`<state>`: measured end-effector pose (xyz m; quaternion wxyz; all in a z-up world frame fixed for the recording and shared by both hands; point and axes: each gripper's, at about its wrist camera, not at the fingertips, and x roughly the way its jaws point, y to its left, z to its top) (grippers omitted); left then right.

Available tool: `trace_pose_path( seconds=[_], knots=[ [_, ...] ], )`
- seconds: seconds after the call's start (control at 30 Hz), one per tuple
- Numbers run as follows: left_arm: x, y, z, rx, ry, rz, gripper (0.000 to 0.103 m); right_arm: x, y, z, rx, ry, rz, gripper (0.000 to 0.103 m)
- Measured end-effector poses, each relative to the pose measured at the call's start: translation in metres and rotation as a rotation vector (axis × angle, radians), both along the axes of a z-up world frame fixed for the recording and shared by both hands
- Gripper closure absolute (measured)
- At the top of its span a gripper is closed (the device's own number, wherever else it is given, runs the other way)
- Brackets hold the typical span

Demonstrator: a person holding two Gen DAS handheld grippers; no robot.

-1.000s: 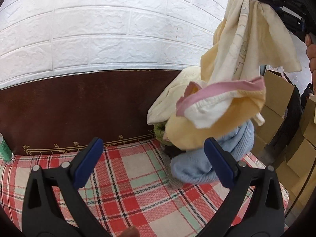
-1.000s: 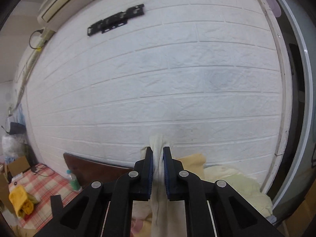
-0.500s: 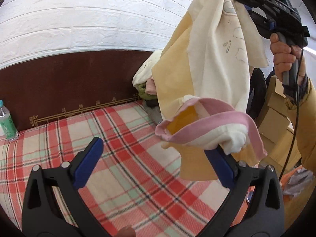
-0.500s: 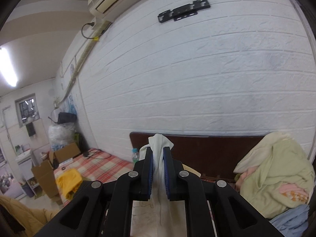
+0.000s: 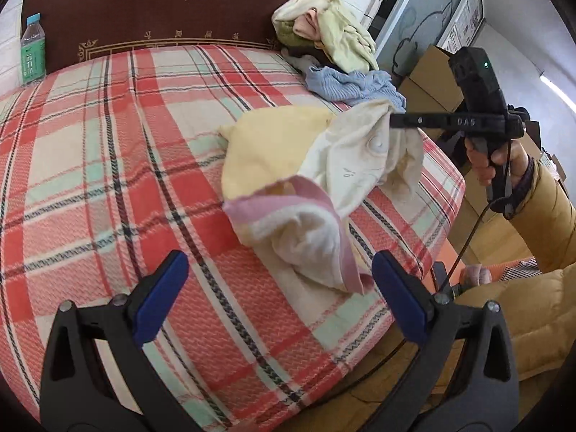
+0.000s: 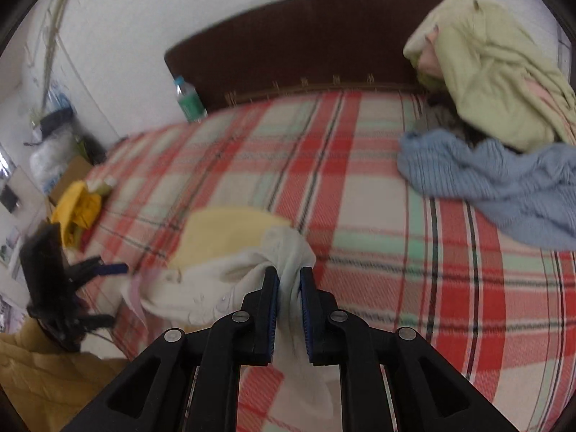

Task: Fold clothes
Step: 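Lower the held shirt onto the open bed with the right gripper, then grasp the pink-trimmed hem with the left gripper while the right gripper holds the shirt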

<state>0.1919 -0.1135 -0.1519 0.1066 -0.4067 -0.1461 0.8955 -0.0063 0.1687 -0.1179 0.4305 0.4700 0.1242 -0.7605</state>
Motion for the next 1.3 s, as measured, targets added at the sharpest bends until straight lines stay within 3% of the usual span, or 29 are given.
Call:
trace_pose_path(
  seconds=[0.07, 0.17, 0.23, 0.3, 0.37, 0.43, 0.53, 0.6, 0.63, 0.7, 0.77, 0.87, 0.97, 1.07, 1.13, 1.2, 1.23, 1.27, 1.3],
  knots=[
    [0.003, 0.005, -0.004, 0.021, -0.004, -0.016, 0.001, 0.006, 0.007, -0.011, 0.080, 0.000, 0.018, 0.087],
    [0.007, 0.012, -0.010, 0.050, -0.014, -0.040, 0.001, 0.018, 0.010, 0.005, 0.142, 0.084, 0.062, 0.065],
    [0.006, 0.019, -0.015, 0.061, -0.027, -0.058, 0.001, 0.025, 0.006, 0.028, 0.107, 0.188, 0.105, 0.062],
    [0.001, 0.029, -0.019, 0.065, -0.041, -0.072, 0.001, 0.028, -0.014, 0.040, 0.061, 0.228, 0.180, 0.055],
    [-0.004, 0.032, -0.023, 0.070, -0.053, -0.067, 0.001, 0.032, -0.040, 0.045, 0.031, 0.250, 0.265, 0.030],
    [-0.009, 0.031, -0.025, 0.074, -0.062, -0.051, 0.001, 0.033, -0.073, 0.036, 0.046, 0.253, 0.348, 0.025],
    [-0.017, 0.030, -0.029, 0.080, -0.077, -0.026, 0.003, 0.028, -0.104, 0.014, 0.093, 0.214, 0.417, 0.025],
    [-0.022, 0.030, -0.031, 0.084, -0.087, -0.010, 0.017, 0.024, -0.119, -0.001, 0.123, 0.183, 0.452, 0.025],
    [-0.024, 0.029, -0.032, 0.086, -0.092, -0.002, 0.030, 0.022, -0.127, -0.008, 0.138, 0.167, 0.469, 0.026],
    [-0.029, 0.029, -0.035, 0.090, -0.101, 0.015, 0.048, 0.018, -0.143, -0.023, 0.167, 0.135, 0.504, 0.042],
    [-0.031, 0.024, -0.034, 0.099, -0.098, 0.035, 0.072, 0.014, -0.158, -0.037, 0.197, 0.103, 0.539, 0.092],
    [-0.032, 0.014, -0.031, 0.120, -0.080, 0.068, 0.080, 0.010, -0.148, -0.025, 0.144, 0.104, 0.526, 0.099],
    [-0.033, 0.005, -0.027, 0.135, -0.058, 0.098, 0.080, 0.007, -0.121, 0.009, 0.011, 0.110, 0.457, 0.100],
    [-0.039, 0.006, -0.019, 0.102, -0.018, 0.072, 0.080, 0.007, -0.089, 0.040, -0.112, 0.107, 0.415, 0.099],
    [-0.046, 0.007, -0.019, 0.102, -0.032, 0.053, 0.080, 0.012, -0.085, 0.042, -0.067, 0.155, 0.409, 0.096],
    [-0.054, 0.008, -0.022, 0.102, -0.056, 0.039, 0.080, 0.016, -0.082, 0.042, -0.020, 0.200, 0.402, 0.077],
    [-0.058, 0.008, -0.024, 0.101, -0.069, 0.035, 0.080, 0.017, -0.086, 0.037, 0.009, 0.210, 0.403, 0.062],
    [-0.060, 0.009, -0.026, 0.100, -0.076, 0.037, 0.080, 0.018, -0.093, 0.030, 0.033, 0.210, 0.417, 0.054],
    [-0.062, 0.010, -0.028, 0.100, -0.082, 0.039, 0.080, 0.019, -0.100, 0.022, 0.057, 0.208, 0.432, 0.054]
  ],
)
